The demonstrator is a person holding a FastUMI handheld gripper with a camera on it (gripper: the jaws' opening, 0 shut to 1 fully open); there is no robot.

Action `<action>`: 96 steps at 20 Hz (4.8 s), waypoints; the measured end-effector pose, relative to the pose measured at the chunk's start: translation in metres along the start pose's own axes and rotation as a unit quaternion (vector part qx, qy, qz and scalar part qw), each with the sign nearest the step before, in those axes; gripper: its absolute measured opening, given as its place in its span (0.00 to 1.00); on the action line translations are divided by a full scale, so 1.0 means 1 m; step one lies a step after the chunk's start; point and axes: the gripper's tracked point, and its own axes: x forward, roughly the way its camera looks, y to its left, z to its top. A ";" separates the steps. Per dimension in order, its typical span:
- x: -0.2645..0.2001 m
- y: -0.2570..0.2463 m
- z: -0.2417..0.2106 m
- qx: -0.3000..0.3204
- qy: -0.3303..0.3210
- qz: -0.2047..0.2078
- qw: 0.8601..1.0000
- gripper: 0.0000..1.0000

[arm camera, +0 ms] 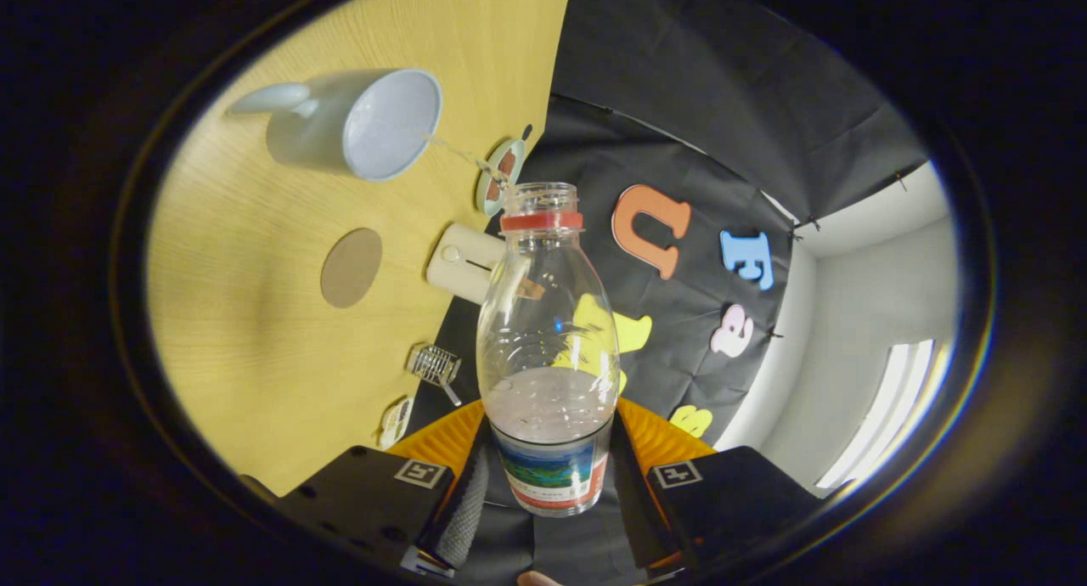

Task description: Take the bottle from table, then pour the juice into the cup, finally place the bottle on the coaster

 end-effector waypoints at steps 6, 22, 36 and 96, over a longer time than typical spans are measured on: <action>0.000 -0.006 -0.001 -0.012 0.002 -0.001 1.000 0.74; -0.002 -0.012 0.006 -0.017 -0.004 -0.004 1.000 0.74; -0.008 0.023 0.002 0.190 0.015 0.063 0.980 0.74; 0.137 0.123 0.063 0.835 0.033 0.156 0.527 0.96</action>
